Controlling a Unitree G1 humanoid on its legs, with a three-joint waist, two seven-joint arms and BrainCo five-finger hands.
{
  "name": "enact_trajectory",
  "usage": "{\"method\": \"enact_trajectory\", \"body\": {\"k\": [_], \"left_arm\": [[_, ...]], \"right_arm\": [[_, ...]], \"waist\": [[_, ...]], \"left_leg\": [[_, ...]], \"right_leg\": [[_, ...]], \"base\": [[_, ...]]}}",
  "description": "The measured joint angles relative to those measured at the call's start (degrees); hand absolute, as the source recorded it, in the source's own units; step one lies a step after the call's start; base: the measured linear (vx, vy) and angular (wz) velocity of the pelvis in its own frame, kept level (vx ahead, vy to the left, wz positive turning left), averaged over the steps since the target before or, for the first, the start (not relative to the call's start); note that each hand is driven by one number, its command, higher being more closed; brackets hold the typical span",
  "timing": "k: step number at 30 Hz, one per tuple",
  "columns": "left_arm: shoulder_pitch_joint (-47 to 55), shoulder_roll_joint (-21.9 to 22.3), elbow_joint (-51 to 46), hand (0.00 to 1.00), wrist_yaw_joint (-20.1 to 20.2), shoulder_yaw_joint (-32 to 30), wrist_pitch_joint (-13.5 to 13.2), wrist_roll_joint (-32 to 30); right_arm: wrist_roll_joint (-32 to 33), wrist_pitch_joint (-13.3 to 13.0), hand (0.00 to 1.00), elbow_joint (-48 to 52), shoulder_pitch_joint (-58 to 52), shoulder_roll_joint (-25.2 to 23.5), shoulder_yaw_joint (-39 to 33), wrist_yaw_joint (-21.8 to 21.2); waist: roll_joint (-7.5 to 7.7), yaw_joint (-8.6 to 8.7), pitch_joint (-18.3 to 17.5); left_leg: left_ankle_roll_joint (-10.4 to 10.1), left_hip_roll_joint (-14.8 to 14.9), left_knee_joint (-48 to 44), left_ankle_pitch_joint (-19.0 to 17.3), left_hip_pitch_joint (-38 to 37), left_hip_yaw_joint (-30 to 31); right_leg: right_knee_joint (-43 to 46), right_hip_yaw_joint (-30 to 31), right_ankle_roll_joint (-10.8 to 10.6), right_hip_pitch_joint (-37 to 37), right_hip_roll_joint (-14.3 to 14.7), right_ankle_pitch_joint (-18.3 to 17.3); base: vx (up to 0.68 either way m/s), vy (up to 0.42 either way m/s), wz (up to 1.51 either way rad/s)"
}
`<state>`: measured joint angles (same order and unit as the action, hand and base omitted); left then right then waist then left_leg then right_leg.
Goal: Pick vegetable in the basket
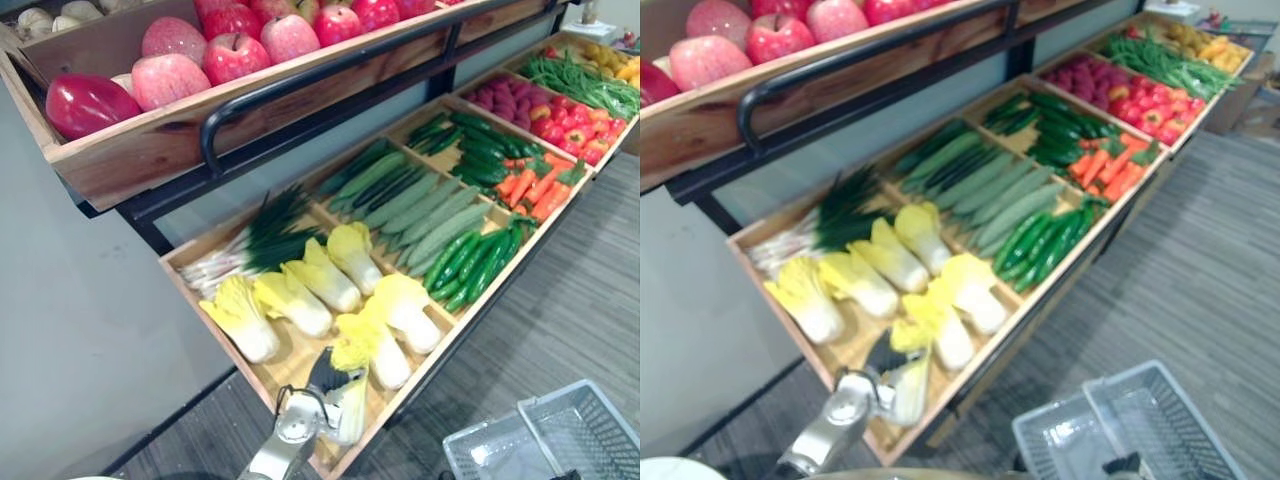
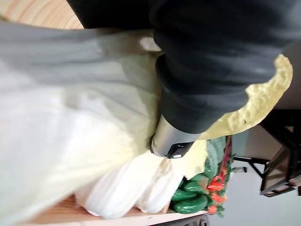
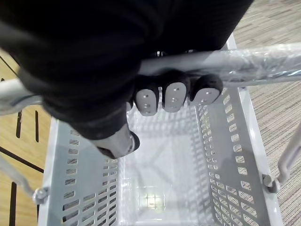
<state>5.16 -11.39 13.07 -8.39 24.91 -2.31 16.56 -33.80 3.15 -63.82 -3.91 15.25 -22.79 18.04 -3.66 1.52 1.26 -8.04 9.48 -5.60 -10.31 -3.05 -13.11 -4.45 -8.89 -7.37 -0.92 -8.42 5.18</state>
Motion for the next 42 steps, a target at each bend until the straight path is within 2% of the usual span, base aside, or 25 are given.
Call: {"method": "enact_trajectory", "body": {"k": [5,16,21,24,31,35,38,42], "left_arm": [[2.15,-0.02,-7.97,1.00,0.04,-1.14,-0.15,1.34],[6.63,-0.17,-15.90,1.00,0.35,-4.83,-0.17,2.92],[8.23,-1.22,-21.24,1.00,2.00,-4.62,-0.19,3.69],[8.75,-2.94,-24.89,1.00,2.86,-3.53,-0.30,6.18],[7.82,-5.13,-29.20,1.00,5.48,1.86,-1.41,11.56],[5.18,-5.42,-30.67,1.00,6.53,6.65,-1.51,12.54],[1.92,-5.85,-31.12,1.00,7.42,10.87,-1.54,12.53],[-2.10,-5.63,-31.11,1.00,8.36,15.64,-1.58,12.40]], "right_arm": [[-0.01,0.00,1.00,-0.05,0.01,1.09,-1.47,-1.09],[0.01,-0.44,1.00,-0.11,0.83,3.51,-0.94,-2.48],[0.02,-2.11,1.00,-0.11,1.80,5.94,2.32,-3.65],[0.06,-3.12,1.00,-0.11,2.78,7.66,4.39,-4.49],[1.27,-6.50,1.00,0.58,4.40,11.09,12.15,-6.99],[1.24,-7.03,1.00,2.97,4.79,12.25,14.85,-7.62],[1.24,-7.22,1.00,5.40,4.83,13.03,16.00,-8.75],[1.25,-7.36,1.00,7.20,4.76,13.09,16.92,-8.94]], "waist": [[-0.21,-0.01,-0.16],[0.06,-0.09,-0.47],[0.43,0.04,-1.04],[0.40,0.10,-1.16],[0.20,0.55,-1.32],[0.22,0.46,-1.32],[0.24,1.45,-1.31],[0.28,1.59,-1.29]], "left_leg": [[0.06,-0.13,-0.62,-0.01,0.94,1.00],[0.42,-0.70,-0.44,0.25,1.02,1.30],[0.44,-0.81,-0.24,0.27,0.89,1.09],[0.51,-0.87,-0.06,0.31,0.64,0.80],[0.66,-1.23,0.57,0.42,-0.19,-0.75],[0.66,-1.32,0.53,0.42,-0.19,-2.19],[0.67,-1.34,0.48,0.41,-0.20,-2.74],[0.68,-1.43,0.40,0.40,-0.27,-3.91]], "right_leg": [[0.45,-0.61,0.01,-0.37,-0.26,0.00],[0.68,-1.04,0.04,-0.65,-0.81,0.04],[0.65,-0.87,0.05,-0.76,-0.88,0.06],[0.63,-0.55,0.07,-0.80,-0.88,0.10],[0.05,1.05,0.04,-0.90,-0.99,0.74],[0.13,2.67,-0.11,-1.88,-0.95,1.16],[0.20,3.38,-0.14,-1.97,-0.91,1.30],[0.21,4.71,-0.29,-2.61,-0.87,1.71]], "base": [[-0.05,-0.002,0.06],[0.00,0.000,0.00],[0.00,0.000,0.00],[0.00,0.002,-0.05],[-0.01,0.004,-0.10],[-0.02,0.003,-0.16],[-0.03,-0.008,-0.12],[-0.03,-0.014,-0.14]]}}
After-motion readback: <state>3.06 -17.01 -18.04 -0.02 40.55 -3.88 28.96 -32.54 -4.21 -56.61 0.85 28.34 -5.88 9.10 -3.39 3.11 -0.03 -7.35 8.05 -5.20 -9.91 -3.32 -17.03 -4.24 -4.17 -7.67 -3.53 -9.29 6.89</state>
